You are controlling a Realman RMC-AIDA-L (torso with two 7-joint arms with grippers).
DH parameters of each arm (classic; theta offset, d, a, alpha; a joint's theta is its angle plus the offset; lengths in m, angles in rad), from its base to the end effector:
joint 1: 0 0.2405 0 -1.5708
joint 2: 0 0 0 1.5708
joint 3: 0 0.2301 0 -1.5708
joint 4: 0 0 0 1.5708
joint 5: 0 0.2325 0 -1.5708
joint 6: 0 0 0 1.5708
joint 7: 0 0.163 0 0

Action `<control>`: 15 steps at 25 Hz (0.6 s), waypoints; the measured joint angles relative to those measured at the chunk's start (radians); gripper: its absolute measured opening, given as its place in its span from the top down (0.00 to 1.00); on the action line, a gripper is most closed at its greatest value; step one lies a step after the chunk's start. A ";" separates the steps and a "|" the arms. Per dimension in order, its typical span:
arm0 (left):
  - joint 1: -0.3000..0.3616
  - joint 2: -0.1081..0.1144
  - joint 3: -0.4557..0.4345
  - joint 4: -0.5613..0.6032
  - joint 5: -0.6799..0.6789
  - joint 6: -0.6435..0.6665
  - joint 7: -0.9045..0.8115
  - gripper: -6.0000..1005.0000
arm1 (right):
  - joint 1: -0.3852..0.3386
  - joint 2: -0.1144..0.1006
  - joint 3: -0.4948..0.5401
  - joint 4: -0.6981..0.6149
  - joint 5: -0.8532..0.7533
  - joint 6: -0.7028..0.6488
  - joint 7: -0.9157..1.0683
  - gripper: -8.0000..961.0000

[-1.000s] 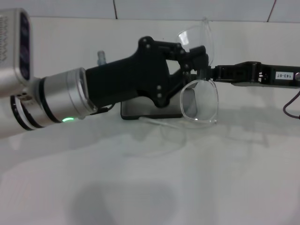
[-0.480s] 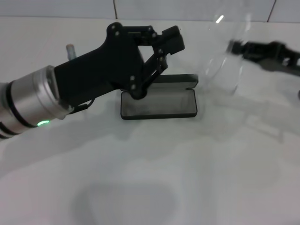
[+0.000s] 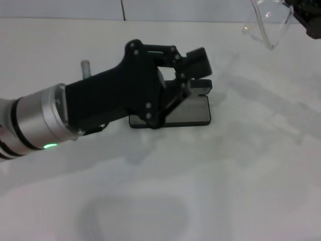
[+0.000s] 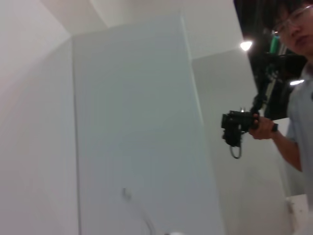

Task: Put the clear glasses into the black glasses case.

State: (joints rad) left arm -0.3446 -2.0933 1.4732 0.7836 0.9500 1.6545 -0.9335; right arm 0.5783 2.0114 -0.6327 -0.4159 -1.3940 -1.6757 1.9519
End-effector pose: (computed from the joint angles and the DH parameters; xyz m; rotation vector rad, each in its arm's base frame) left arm -0.1293 0.2942 -0.0137 -2.4883 0.1346 -1.5293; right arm 0.2068 0.3685 0.0604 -2.1689 1.3673 1.7440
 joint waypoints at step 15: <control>-0.086 0.001 0.067 -0.040 0.004 0.006 -0.060 0.91 | 0.102 0.012 -0.132 0.015 -0.003 -0.029 -0.081 0.90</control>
State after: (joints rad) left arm -0.4307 -2.0925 1.5397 0.7440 0.9540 1.6600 -0.9939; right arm 0.6801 2.0232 -0.7651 -0.4004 -1.3969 -1.7045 1.8710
